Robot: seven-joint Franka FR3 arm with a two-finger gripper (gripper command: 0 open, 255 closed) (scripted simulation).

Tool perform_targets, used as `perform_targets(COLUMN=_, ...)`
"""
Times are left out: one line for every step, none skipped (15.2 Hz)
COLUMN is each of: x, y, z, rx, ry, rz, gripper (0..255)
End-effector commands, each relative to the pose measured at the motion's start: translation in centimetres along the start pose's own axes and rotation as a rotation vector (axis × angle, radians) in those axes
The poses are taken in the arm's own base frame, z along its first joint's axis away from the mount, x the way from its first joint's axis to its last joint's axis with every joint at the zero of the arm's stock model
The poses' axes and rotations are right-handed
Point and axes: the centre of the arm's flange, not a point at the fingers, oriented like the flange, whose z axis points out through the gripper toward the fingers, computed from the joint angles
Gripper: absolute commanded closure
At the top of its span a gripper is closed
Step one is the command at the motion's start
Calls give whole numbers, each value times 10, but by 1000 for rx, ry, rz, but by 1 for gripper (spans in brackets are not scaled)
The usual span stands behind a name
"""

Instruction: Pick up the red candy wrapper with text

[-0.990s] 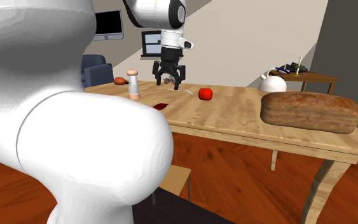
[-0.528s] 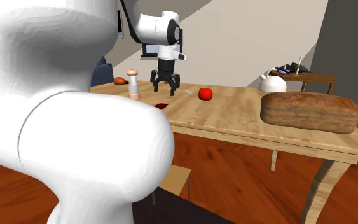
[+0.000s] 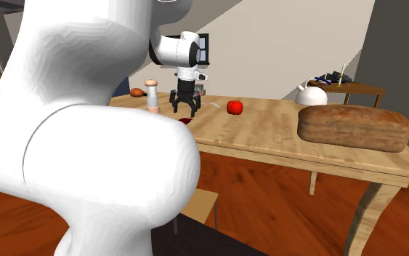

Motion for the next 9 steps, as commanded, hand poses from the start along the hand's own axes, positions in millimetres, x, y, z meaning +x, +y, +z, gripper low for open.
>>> perform_targets(x=1, y=0, z=9, rx=0, ry=1, rz=-1, gripper=0)
perform_targets(x=1, y=1, z=14, rx=0, ry=1, rz=-1, gripper=0)
perform_targets(x=1, y=2, z=20, rx=0, ry=1, rz=-1, gripper=0)
perform_targets(x=2, y=3, z=28, rx=0, ry=1, rz=-1, gripper=0)
perform_targets(x=2, y=3, z=28, rx=0, ry=1, rz=-1, gripper=0)
perform_targets(x=2, y=3, z=28, rx=0, ry=1, rz=-1, gripper=0)
perform_targets(x=1, y=3, z=27, rx=0, ry=1, rz=-1, gripper=255)
perform_targets(x=1, y=3, z=27, rx=0, ry=1, rz=-1, gripper=255)
perform_targets(x=1, y=3, z=27, rx=0, ry=1, rz=-1, gripper=255)
